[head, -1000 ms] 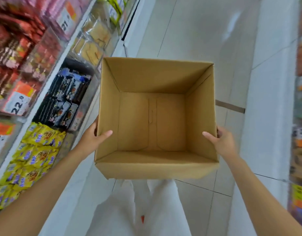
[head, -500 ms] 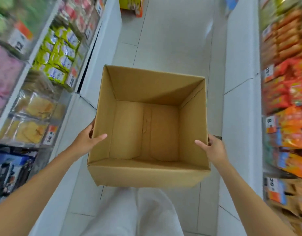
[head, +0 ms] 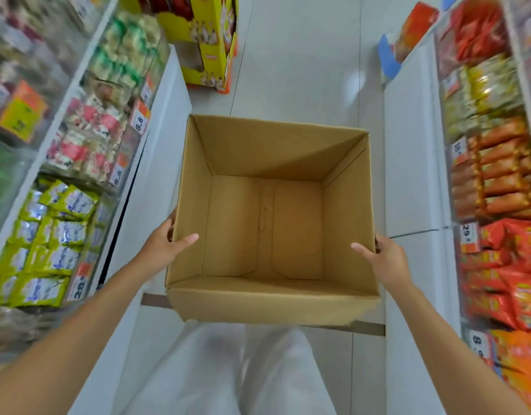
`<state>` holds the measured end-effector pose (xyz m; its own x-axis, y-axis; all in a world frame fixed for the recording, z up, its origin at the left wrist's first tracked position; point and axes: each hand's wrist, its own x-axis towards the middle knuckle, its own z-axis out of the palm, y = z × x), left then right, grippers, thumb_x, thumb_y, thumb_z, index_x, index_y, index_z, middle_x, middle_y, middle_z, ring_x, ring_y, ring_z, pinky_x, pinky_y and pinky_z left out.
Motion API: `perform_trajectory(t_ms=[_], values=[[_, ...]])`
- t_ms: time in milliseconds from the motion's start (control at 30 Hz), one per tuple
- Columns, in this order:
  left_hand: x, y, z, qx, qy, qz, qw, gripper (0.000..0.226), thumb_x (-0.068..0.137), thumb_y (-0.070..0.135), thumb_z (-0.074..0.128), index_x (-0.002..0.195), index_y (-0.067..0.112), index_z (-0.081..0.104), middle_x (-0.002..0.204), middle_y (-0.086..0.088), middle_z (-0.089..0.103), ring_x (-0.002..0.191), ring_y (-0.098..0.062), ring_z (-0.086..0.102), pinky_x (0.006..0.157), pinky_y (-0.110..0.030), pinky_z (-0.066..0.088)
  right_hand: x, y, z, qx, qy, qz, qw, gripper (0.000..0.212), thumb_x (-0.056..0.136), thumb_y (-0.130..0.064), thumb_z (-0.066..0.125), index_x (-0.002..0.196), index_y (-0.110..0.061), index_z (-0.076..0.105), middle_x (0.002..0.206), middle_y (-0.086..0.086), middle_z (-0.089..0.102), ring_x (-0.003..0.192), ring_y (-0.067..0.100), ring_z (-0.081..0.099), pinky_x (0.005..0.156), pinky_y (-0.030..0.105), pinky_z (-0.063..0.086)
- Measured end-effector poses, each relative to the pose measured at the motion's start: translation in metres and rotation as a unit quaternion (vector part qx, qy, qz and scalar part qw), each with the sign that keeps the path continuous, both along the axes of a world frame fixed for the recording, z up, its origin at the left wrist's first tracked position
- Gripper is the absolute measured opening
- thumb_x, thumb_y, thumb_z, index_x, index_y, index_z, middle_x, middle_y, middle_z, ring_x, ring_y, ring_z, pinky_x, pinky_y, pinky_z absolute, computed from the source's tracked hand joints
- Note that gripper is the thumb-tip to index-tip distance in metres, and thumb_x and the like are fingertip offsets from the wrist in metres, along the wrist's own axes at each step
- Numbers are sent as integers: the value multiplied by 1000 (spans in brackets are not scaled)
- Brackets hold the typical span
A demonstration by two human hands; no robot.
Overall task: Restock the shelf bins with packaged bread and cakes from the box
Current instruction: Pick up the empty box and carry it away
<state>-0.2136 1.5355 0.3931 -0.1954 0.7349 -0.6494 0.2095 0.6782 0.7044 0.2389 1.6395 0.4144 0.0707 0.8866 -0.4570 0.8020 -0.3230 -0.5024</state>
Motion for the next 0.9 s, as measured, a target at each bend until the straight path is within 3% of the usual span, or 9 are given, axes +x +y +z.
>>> perform_trajectory(t_ms=[100, 167, 233, 367, 533, 633, 733, 800, 900], values=[[-9, 73, 11, 8, -4, -11, 1000, 109, 60, 77, 71, 152, 39, 27, 148, 10, 47, 135, -16, 46, 111, -47, 40, -8, 71, 8, 3, 3, -7, 1000, 50, 84, -49, 68, 127, -25, 61, 85, -11, 70, 78, 15, 66, 68, 32, 56], [-14, 134, 12, 10, -3, -10, 1000, 97, 71, 67, 72, 152, 38, 27, 147, 9, 48, 133, -16, 47, 110, -46, 42, -13, 128, 7, 0, 3, -14, 1000, 51, 83, -53, 68, 126, -27, 61, 86, -9, 71, 78, 15, 67, 70, 35, 58], [-19, 197, 10, 7, 0, -13, 1000, 90, 78, 57, 73, 153, 37, 26, 146, 8, 49, 131, -16, 49, 109, -45, 43, -18, 185, 5, -2, 14, -15, 1000, 46, 83, -50, 69, 121, -24, 63, 85, -10, 70, 77, 13, 65, 65, 28, 53], [-27, 326, -1, -5, 9, -25, 1000, 106, 62, 73, 71, 152, 37, 27, 146, 7, 49, 130, -18, 50, 108, -47, 44, -22, 309, -3, -3, 24, -11, 1000, 37, 83, -45, 72, 114, -26, 64, 82, -11, 70, 77, 17, 67, 63, 25, 51], [-18, 495, 0, 4, 10, -17, 1000, 77, 87, 45, 68, 152, 28, 30, 139, 6, 50, 125, -19, 51, 104, -39, 45, -21, 475, 7, -5, -4, -5, 1000, 36, 83, -48, 71, 110, -26, 64, 76, -4, 69, 72, 21, 65, 65, 34, 54], [-27, 585, 5, 8, 1, -8, 1000, 73, 87, 42, 69, 150, 28, 35, 134, 5, 54, 119, -17, 54, 98, -36, 48, -25, 571, 18, -3, -13, 1, 1000, 44, 77, -59, 69, 101, -21, 64, 71, 9, 66, 63, 22, 61, 64, 42, 55], [-41, 670, 7, 16, 4, 8, 1000, 73, 86, 41, 71, 149, 25, 37, 133, 3, 57, 119, -19, 57, 95, -34, 49, -42, 668, 21, -8, -10, 20, 1000, 32, 82, -52, 70, 106, -32, 64, 81, 2, 71, 75, 22, 68, 73, 43, 60], [-54, 725, 4, 8, 0, 19, 1000, 79, 84, 46, 73, 150, 27, 35, 134, 5, 57, 119, -16, 57, 96, -33, 49, -60, 732, 20, -4, -9, 32, 999, 37, 84, -50, 69, 116, -33, 61, 88, -4, 72, 80, 18, 69, 76, 40, 60], [-79, 818, -5, 18, 8, 18, 1000, 101, 69, 68, 74, 152, 29, 32, 146, 8, 49, 133, -15, 47, 110, -40, 41, -84, 827, 11, -2, -6, 33, 999, 40, 85, -47, 69, 119, -27, 62, 90, -9, 71, 82, 14, 68, 76, 37, 59]])
